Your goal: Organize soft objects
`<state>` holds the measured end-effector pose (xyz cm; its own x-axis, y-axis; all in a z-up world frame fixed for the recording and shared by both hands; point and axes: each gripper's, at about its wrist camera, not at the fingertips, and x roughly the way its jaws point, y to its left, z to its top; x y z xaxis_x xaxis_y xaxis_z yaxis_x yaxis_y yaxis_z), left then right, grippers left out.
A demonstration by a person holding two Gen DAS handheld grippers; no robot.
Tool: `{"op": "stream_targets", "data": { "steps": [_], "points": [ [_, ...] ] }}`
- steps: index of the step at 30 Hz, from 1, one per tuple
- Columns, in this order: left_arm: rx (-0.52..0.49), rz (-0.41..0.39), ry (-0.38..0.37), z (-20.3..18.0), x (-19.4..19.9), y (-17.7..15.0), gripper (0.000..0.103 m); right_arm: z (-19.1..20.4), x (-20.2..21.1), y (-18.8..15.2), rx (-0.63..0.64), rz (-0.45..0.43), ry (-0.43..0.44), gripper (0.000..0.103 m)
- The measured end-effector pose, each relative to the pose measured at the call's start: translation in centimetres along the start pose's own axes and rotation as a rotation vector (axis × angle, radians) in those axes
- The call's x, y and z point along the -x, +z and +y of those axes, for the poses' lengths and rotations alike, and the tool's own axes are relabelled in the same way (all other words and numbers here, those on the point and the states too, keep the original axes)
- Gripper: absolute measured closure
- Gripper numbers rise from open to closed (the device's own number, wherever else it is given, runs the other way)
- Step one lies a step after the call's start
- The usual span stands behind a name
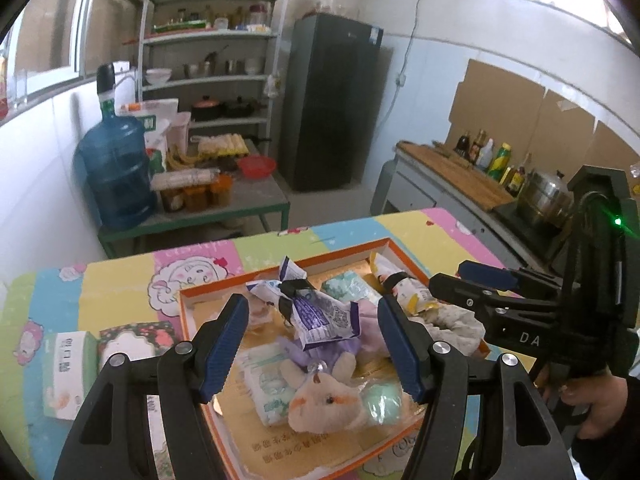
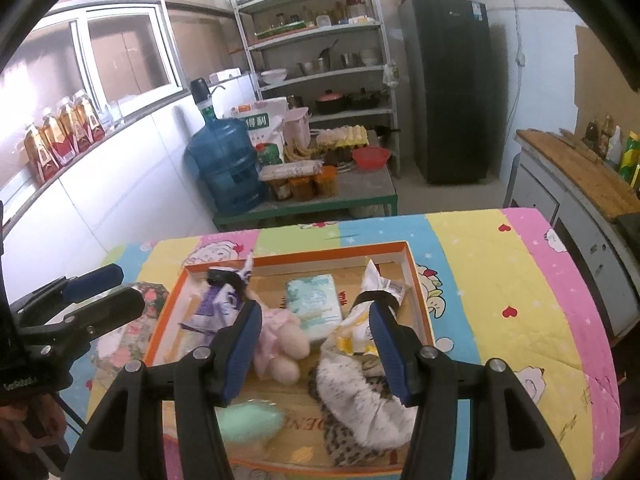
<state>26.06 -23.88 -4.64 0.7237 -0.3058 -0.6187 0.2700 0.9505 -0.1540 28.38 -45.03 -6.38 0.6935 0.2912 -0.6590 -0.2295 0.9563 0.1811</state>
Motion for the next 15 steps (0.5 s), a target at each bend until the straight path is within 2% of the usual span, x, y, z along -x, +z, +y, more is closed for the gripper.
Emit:
{"op": "stream_targets", "data": {
  "steps": [5, 9, 15],
  "points": [
    [-0.031, -0.064, 0.011, 0.5, 3.5, -0.8, 0.035, 2.5, 2.4, -0.7, 0.009, -0.033, -0.038, 0.047],
    [-0.014, -0.107, 0.022, 1.5, 6.8, -1.6, 0.035, 5.3, 4.8, -1.7, 0.021, -0.06, -0.078, 0.047],
    [0.003, -0.155, 0.092, 3.0, 12.2, -3.2, 0.035, 9.6, 8.4, -3.5, 0.041, -0.101, -0.14, 0.047]
  ]
}}
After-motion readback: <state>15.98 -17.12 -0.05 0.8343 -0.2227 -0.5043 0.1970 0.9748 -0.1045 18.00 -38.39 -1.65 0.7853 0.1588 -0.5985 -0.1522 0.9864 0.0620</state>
